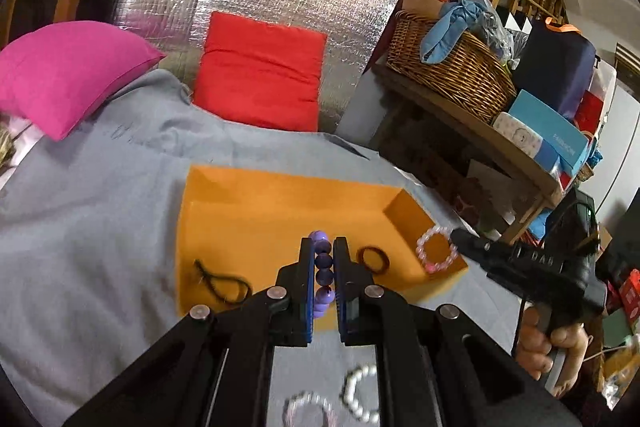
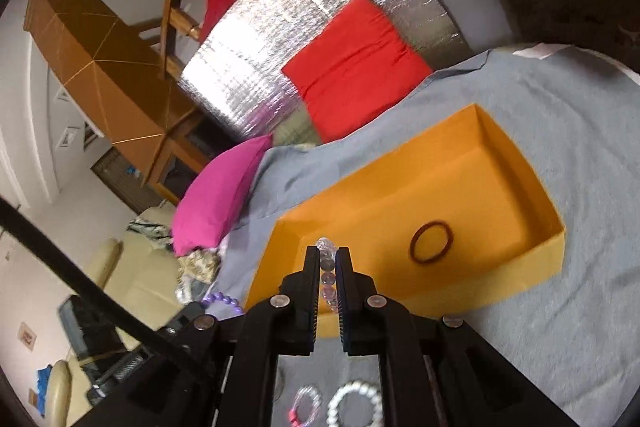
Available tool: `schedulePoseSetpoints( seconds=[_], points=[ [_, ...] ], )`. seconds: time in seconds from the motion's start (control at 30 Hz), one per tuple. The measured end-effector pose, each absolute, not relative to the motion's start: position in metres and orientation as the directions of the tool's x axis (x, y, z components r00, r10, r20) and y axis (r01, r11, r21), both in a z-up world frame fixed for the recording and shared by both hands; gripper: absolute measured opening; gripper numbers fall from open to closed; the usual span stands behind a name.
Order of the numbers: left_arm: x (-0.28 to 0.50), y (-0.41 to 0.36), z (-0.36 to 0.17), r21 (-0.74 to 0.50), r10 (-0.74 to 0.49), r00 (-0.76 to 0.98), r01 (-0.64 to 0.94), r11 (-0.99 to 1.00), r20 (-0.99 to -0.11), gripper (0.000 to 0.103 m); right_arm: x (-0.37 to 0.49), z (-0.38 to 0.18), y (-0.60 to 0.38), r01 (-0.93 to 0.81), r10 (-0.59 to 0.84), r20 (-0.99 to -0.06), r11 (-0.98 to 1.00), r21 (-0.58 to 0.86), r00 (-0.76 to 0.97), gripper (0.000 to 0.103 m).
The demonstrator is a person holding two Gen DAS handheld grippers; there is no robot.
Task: Organize jewelry
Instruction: 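Carry both bracelets into the orange box and open both tools to drop them, then withdraw both tools from the box back over the table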
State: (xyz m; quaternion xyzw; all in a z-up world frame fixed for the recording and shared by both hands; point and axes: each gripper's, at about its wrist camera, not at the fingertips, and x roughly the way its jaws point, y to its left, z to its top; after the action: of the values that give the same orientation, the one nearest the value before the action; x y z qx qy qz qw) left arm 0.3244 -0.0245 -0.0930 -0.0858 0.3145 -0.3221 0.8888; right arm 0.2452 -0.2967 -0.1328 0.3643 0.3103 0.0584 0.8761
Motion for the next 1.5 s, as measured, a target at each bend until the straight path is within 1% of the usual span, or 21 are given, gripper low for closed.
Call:
schedulePoseSetpoints(
  seconds=[0.13, 0.23, 0.33, 0.4, 0.53, 0.67, 0.8, 0.93, 1.0, 1.03, 1.07, 1.1, 1.13, 1.4, 1.5],
  points=[
    [0.348, -0.052, -0.096, -0.341, -0.624, 0.578, 0.529, 0.777, -0.527, 0.009, 0.267, -0.142, -0.304, 0.156, 0.302, -0.521, 0.733, 0.663, 0.798, 0.009],
    [0.359, -0.069, -0.106, -0.354, -0.627, 0.553, 0.526, 0.773, -0.548, 0.009, 0.282, -0.151, -0.313, 0.182, 0.288, -0.539, 0.73, 0.658, 0.792, 0.009],
    [0.37, -0.087, -0.123, -0.355, -0.61, 0.521, 0.51, 0.783, -0.597, 0.009, 0.3, -0.161, -0.311, 0.181, 0.325, -0.562, 0.726, 0.663, 0.761, 0.009],
    [0.374, -0.092, -0.131, -0.361, -0.604, 0.51, 0.499, 0.788, -0.613, 0.009, 0.31, -0.168, -0.301, 0.176, 0.339, -0.585, 0.739, 0.651, 0.737, 0.009],
    [0.379, -0.098, -0.145, -0.332, -0.56, 0.498, 0.475, 0.815, -0.661, 0.009, 0.325, -0.183, -0.28, 0.171, 0.36, -0.631, 0.764, 0.622, 0.687, 0.009],
    [0.382, -0.095, -0.153, -0.332, -0.542, 0.495, 0.452, 0.828, -0.679, 0.009, 0.332, -0.193, -0.265, 0.178, 0.361, -0.668, 0.783, 0.596, 0.651, 0.009],
    [0.383, -0.096, -0.158, -0.311, -0.517, 0.485, 0.443, 0.841, -0.705, 0.009, 0.335, -0.195, -0.255, 0.185, 0.32, -0.699, 0.818, 0.544, 0.64, 0.009],
    [0.382, -0.096, -0.156, -0.28, -0.488, 0.494, 0.437, 0.855, -0.72, 0.01, 0.333, -0.193, -0.256, 0.207, 0.288, -0.707, 0.825, 0.526, 0.646, 0.01],
    [0.379, -0.092, -0.149, -0.282, -0.494, 0.508, 0.437, 0.854, -0.706, 0.02, 0.33, -0.191, -0.261, 0.219, 0.281, -0.705, 0.821, 0.528, 0.651, 0.015],
    [0.376, -0.09, -0.144, -0.282, -0.496, 0.522, 0.437, 0.854, -0.694, 0.03, 0.328, -0.189, -0.266, 0.227, 0.279, -0.703, 0.813, 0.535, 0.654, 0.018],
    [0.374, -0.089, -0.141, -0.279, -0.496, 0.532, 0.437, 0.855, -0.687, 0.037, 0.326, -0.188, -0.271, 0.238, 0.277, -0.698, 0.804, 0.545, 0.66, 0.027],
    [0.371, -0.087, -0.136, -0.272, -0.495, 0.547, 0.439, 0.857, -0.675, 0.037, 0.324, -0.186, -0.274, 0.242, 0.277, -0.69, 0.797, 0.554, 0.669, 0.035],
    [0.369, -0.086, -0.133, -0.269, -0.495, 0.555, 0.441, 0.856, -0.668, 0.037, 0.321, -0.182, -0.279, 0.244, 0.269, -0.676, 0.79, 0.562, 0.686, 0.037],
    [0.339, -0.068, -0.097, -0.235, -0.48, 0.619, 0.438, 0.868, -0.622, 0.038, 0.293, -0.151, -0.298, 0.219, 0.247, -0.608, 0.778, 0.588, 0.755, 0.037],
    [0.321, -0.063, -0.087, -0.2, -0.452, 0.649, 0.426, 0.882, -0.611, 0.05, 0.279, -0.14, -0.303, 0.212, 0.245, -0.599, 0.779, 0.589, 0.763, 0.037]
  ],
)
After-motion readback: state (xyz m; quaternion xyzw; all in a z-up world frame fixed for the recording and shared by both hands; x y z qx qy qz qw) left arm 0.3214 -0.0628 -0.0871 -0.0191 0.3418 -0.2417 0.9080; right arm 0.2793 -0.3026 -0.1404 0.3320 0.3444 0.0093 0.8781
